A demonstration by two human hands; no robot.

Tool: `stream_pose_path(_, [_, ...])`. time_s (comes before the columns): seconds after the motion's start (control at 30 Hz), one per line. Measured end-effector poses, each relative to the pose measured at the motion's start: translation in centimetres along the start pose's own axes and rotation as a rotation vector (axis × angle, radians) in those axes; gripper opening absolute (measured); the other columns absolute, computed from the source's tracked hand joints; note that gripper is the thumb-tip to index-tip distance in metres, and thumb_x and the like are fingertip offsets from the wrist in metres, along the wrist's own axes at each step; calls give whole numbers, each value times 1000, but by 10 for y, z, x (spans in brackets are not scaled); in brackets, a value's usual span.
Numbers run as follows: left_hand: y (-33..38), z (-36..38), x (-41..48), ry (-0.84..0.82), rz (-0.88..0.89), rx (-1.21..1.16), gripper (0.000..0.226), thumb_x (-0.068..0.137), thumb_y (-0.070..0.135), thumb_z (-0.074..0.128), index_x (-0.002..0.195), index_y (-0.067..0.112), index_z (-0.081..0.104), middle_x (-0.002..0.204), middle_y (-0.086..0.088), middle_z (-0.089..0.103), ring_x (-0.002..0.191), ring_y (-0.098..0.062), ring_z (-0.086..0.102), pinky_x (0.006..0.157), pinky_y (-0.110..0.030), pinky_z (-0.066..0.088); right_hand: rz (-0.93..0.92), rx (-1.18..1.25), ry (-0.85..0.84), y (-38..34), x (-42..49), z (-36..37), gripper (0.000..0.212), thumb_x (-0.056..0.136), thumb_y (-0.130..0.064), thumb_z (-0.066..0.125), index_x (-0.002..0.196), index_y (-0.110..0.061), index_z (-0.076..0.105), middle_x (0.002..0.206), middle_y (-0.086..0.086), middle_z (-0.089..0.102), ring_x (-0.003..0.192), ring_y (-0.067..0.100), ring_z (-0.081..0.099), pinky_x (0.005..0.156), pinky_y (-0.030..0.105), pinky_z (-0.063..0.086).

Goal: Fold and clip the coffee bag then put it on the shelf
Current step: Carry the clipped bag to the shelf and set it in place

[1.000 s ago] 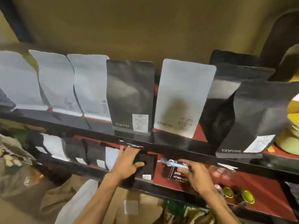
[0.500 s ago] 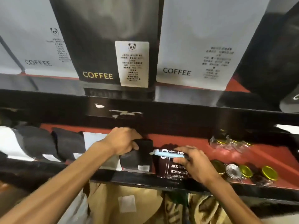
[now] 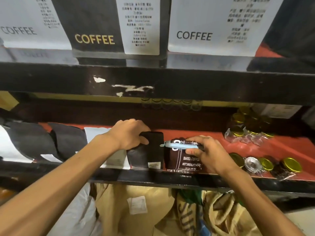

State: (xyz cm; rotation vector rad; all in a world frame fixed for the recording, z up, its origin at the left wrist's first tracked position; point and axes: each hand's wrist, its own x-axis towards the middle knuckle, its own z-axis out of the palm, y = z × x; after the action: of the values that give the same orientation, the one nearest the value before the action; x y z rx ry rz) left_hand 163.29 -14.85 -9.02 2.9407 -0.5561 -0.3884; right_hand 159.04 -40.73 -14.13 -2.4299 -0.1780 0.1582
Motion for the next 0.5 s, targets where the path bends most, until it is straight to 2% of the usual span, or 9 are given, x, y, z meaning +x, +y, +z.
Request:
stream_pose_path(0.2, [-1,4,0,9,-17,-9,35,94,38,58,129,35,60,132,8,62,120,-23,58,86,-33,39,-2,-3,-13,3,-1,5,36,87,-23,71,123,-22,67,109,-8,64,110,18,53,100,37,45])
stream_pose_path(0.4, [-2,5,1,25,-37,0,38,94,39,58,132,37,57,135,9,61,124,-22,56,91,-35,40,16,52,31,4,0,12,33,88,-20,70,121,-22,66,101,-17,56,112,16,49,100,34,44])
stream_pose_path(0.5, [-1,5,1,19,-27,-9,37,94,36,59,131,36,59,131,8,63,121,-23,58,85,-34,40,44,107,33,5,0,12,33,88,-19,70,121,-22,66,98,-21,50,113,19,53,101,34,46])
